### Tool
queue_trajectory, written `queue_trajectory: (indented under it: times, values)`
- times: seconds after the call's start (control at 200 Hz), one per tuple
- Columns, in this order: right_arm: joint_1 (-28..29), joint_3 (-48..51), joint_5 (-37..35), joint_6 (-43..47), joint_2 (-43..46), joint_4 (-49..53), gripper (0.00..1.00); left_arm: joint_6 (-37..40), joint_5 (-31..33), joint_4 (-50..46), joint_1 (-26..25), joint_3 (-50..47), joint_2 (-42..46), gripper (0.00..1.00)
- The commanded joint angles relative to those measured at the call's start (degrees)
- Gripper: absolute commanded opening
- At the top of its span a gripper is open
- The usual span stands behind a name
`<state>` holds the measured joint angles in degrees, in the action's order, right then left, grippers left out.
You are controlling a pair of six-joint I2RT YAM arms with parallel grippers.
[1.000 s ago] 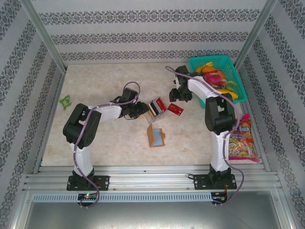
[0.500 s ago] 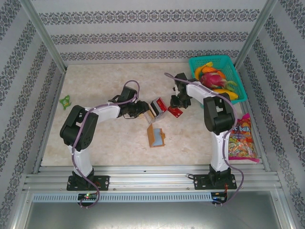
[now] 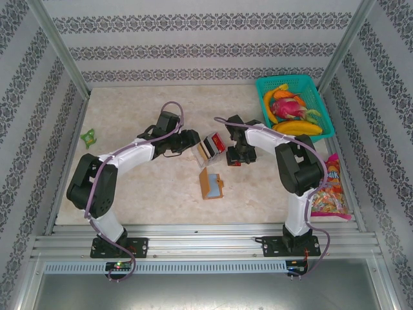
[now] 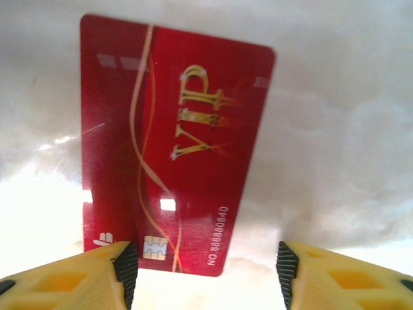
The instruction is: Put the credit cards into the card holder
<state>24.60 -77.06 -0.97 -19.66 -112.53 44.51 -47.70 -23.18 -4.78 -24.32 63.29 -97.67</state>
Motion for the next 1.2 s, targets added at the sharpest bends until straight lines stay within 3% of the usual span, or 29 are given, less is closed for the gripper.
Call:
queue_trajectory:
  times: [0.0, 0.32, 0.48, 0.62, 0.819, 1.194]
  values:
    - [0.24, 0.25, -0.82, -3.64, 3.1, -1.53, 0.66, 1.25, 3.01, -2.46, -0.25, -1.69, 2.28, 0.5]
    - [3.74, -11.4, 4.84, -4.64, -5.29, -2.8, 0.63, -1.46, 1.13, 0.02, 1.63, -3.17, 0.55, 0.5]
    - [4.88, -17.38, -2.77, -4.61, -8.42, 2.38, 0.66, -1.7, 1.5, 0.12, 1.9, -4.12, 0.68, 0.5]
    - [4.62, -12.36, -10.31, -5.77, -4.67, 2.31, 0.74, -1.39, 2.2, -0.56, 2.05, -4.44, 1.29, 0.51]
    - [1.2, -6.16, -5.28, -6.85, -2.89, -1.39, 0.76, -0.99, 1.96, -1.02, 2.08, -3.36, 0.98, 0.51]
    - [1.68, -9.55, -1.58, -6.83, -7.52, -0.25, 0.79, -0.64, 2.77, -2.22, 2.08, -3.32, 2.31, 0.51]
